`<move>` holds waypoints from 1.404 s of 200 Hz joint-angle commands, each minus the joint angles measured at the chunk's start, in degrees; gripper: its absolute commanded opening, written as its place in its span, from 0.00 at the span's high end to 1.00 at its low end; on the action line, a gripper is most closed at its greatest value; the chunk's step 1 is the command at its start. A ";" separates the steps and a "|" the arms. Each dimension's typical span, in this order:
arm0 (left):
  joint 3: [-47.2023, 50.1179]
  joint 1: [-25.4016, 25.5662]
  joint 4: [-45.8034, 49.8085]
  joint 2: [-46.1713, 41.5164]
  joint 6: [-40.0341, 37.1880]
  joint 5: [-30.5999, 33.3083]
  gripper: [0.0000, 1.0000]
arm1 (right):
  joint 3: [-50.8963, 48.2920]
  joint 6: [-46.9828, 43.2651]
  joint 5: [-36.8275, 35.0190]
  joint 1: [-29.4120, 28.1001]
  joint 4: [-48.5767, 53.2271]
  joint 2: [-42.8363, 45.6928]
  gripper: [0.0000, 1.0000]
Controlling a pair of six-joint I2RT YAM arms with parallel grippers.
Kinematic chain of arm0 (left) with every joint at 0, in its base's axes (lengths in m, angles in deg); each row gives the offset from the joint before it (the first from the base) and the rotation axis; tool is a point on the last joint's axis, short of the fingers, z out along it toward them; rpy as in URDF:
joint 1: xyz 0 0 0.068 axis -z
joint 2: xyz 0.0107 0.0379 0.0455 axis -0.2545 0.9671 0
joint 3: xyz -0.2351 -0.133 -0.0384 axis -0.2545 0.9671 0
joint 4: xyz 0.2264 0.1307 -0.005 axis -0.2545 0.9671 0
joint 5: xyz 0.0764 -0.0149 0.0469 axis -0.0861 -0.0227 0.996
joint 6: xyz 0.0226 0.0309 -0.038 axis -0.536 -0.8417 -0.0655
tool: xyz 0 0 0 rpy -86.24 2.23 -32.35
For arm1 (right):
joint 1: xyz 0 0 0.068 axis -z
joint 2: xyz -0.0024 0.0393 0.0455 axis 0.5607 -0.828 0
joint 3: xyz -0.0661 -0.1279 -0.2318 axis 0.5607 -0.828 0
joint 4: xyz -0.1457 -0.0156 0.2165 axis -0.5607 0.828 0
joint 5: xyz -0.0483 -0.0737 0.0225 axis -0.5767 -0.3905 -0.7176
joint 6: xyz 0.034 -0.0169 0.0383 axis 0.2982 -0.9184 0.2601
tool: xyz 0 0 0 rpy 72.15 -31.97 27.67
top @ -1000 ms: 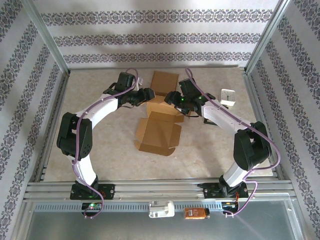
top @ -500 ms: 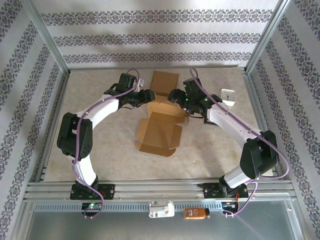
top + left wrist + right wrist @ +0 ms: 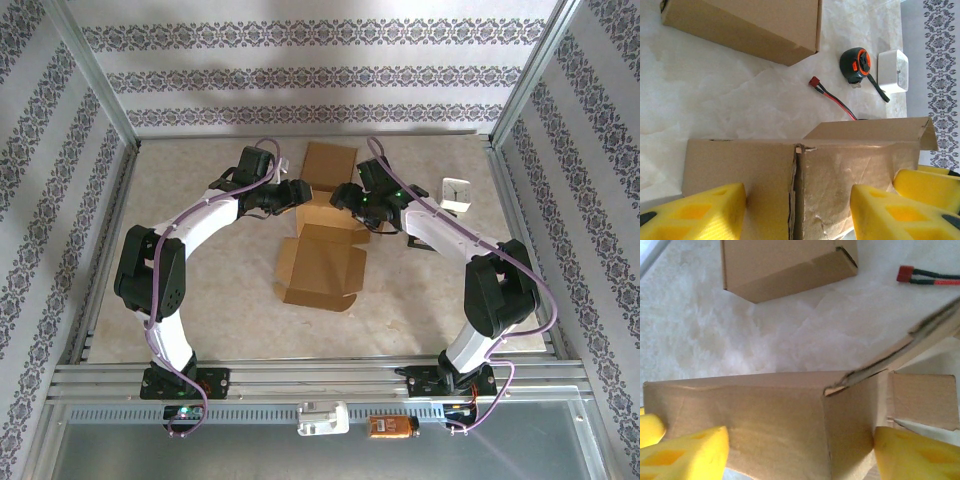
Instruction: Fold the paper box
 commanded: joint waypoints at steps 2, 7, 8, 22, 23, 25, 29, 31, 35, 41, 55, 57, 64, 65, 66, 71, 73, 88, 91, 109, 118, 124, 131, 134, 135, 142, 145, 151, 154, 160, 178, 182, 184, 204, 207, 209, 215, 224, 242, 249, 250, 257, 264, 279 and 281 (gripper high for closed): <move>-0.53 0.80 0.99 -1.86 -1.00 -0.62 0.43 | -0.90 -0.03 3.10 0.12 -3.19 1.11 0.34; -0.49 0.85 0.89 -1.87 -0.96 -0.67 0.43 | -1.02 0.02 3.66 0.20 -3.72 1.13 0.36; -0.49 0.86 0.87 -1.84 -0.95 -0.67 0.43 | -1.07 0.03 3.73 0.24 -3.84 1.13 0.36; -0.49 0.89 0.79 -1.83 -0.91 -0.75 0.43 | -1.36 0.07 4.99 0.11 -5.69 1.37 0.41; -0.49 0.88 0.78 -1.82 -0.93 -0.80 0.43 | -1.37 0.10 5.01 0.11 -5.75 1.38 0.41; -0.49 0.89 0.77 -1.86 -0.95 -0.83 0.43 | -1.45 0.13 5.10 0.07 -6.01 1.46 0.41; -0.49 0.90 0.78 -1.85 -0.95 -0.84 0.43 | -1.55 0.21 5.19 0.11 -6.32 1.60 0.42; -0.43 0.87 0.77 -1.82 -0.95 -0.84 0.43 | -1.56 0.22 5.25 0.04 -6.44 1.69 0.43; -0.41 0.95 0.78 -1.79 -0.95 -0.86 0.43 | -1.63 0.22 5.17 0.02 -6.66 1.80 0.44; -0.33 0.94 0.77 -1.81 -0.95 -0.84 0.43 | -1.71 0.38 4.92 0.02 -6.71 2.12 0.45; -0.15 0.96 0.59 -1.89 -1.04 -0.67 0.43 | -1.82 0.33 3.61 0.07 -5.91 2.78 0.47; -0.10 0.98 0.53 -1.83 -1.00 -0.67 0.43 | -1.82 0.31 3.30 0.03 -5.66 2.82 0.47; -0.05 1.00 0.42 -1.88 -0.88 -0.69 0.43 | -1.74 0.00 2.24 0.02 -4.64 3.05 0.50; -0.05 1.02 0.37 -1.85 -0.87 -0.72 0.43 | -1.69 -0.02 2.19 0.02 -4.47 3.10 0.50; -0.05 1.03 0.35 -1.83 -0.83 -0.74 0.43 | -1.67 -0.03 1.99 0.07 -4.26 3.13 0.50; -0.05 1.00 0.26 -1.81 -0.71 -0.80 0.43 | -1.57 -0.12 1.40 0.10 -3.43 3.22 0.51; -0.05 0.96 0.25 -1.81 -0.65 -0.83 0.43 | -1.56 -0.19 1.12 0.11 -3.17 3.30 0.51; -0.14 0.98 -0.02 -1.90 -0.34 -1.19 0.43 | -1.75 -0.09 0.69 0.42 -2.35 3.82 0.52; -0.14 0.96 -0.02 -1.95 -0.34 -1.19 0.43 | -1.86 -0.05 0.65 0.45 -2.37 3.94 0.52; -0.23 1.11 -0.02 -1.99 -0.42 -1.19 0.43 | -2.39 -0.31 -0.12 0.51 -2.77 4.61 0.58; -0.32 1.18 0.15 -1.91 -0.51 -1.19 0.43 | -2.37 -0.47 -0.17 0.55 -2.99 4.64 0.61; -0.34 1.13 0.23 -1.84 -0.47 -1.17 0.43 | -2.35 -0.69 0.02 0.66 -3.31 4.52 0.63; -0.32 1.13 0.35 -1.73 -0.60 -1.19 0.43 | -2.20 -0.75 0.19 0.72 -3.37 4.25 0.65; -0.32 1.18 0.40 -1.75 -0.53 -1.19 0.43 | -2.09 -0.75 0.34 0.75 -3.35 4.13 0.65; -0.32 1.20 0.41 -1.73 -0.48 -1.19 0.43 | -2.04 -0.75 0.41 0.78 -3.35 4.13 0.65; -0.32 1.24 0.48 -1.64 -0.51 -1.20 0.43 | -2.02 -0.75 0.73 0.90 -3.39 3.80 0.65; -0.25 1.23 0.50 -1.63 -0.51 -1.19 0.43 | -2.00 -0.81 0.88 0.98 -3.35 3.63 0.65; -0.15 1.36 0.67 -1.63 -0.51 -1.04 0.43 | -1.93 -0.78 0.94 1.06 -3.24 3.43 0.65; -0.10 1.32 0.68 -1.63 -0.51 -1.04 0.43 | -1.99 -0.81 0.98 1.08 -3.24 3.34 0.65; -0.05 1.35 0.68 -1.74 -0.59 -0.93 0.43 | -2.07 -0.72 0.94 1.08 -3.10 3.19 0.64; -0.05 1.44 0.86 -1.72 -0.78 -0.84 0.43 | -1.96 -0.75 1.25 1.30 -2.79 2.59 0.45; -0.12 1.40 0.93 -1.72 -0.78 -0.84 0.43 | -1.91 -0.75 1.33 1.34 -2.61 2.33 0.41; -0.14 1.44 0.96 -1.72 -0.78 -0.84 0.43 | -1.87 -0.79 1.47 1.34 -2.63 2.22 0.40; -0.62 1.51 1.27 -1.55 -0.87 -1.02 0.43 | -1.26 -0.73 3.29 1.48 -3.00 1.27 0.38; -0.66 1.54 1.29 -1.47 -0.93 -1.03 0.43 | -1.17 -0.74 3.40 1.51 -2.99 1.16 0.39; -0.67 1.56 1.29 -1.51 -0.95 -0.95 0.43 | -1.13 -0.74 3.49 1.52 -3.02 1.07 0.40; -0.82 1.60 1.30 -1.42 -1.02 -0.85 0.43 | -0.97 -0.79 3.60 1.47 -2.91 0.88 0.44; -0.97 1.57 1.47 -1.29 -1.13 -0.76 0.43 | -1.03 -0.85 3.38 1.57 -2.86 0.82 0.50; -1.11 1.57 1.81 -1.20 -1.41 -0.53 0.43 | -1.72 -0.52 2.62 1.77 -2.99 1.61 0.64; -1.06 1.59 1.91 -1.20 -1.48 -0.50 0.43 | -2.07 -0.44 2.64 1.86 -2.99 2.05 0.64; -1.04 1.58 1.91 -1.20 -1.48 -0.50 0.43 | -2.08 -0.50 2.65 1.86 -2.99 2.12 0.63; -1.01 1.59 1.84 -1.28 -1.53 -0.45 0.43 | -2.09 -0.93 3.01 1.93 -2.95 2.64 0.58; -1.02 1.61 1.82 -1.24 -1.48 -0.49 0.43 | -2.01 -1.45 3.31 2.00 -2.41 3.09 0.46; -1.19 1.69 1.82 -1.23 -1.44 -0.60 0.43 | -2.30 -2.01 3.89 2.26 -0.91 4.55 0.26; -1.24 1.66 1.82 -1.25 -1.43 -0.58 0.43 | -2.47 -2.01 3.96 2.30 -0.89 4.89 0.25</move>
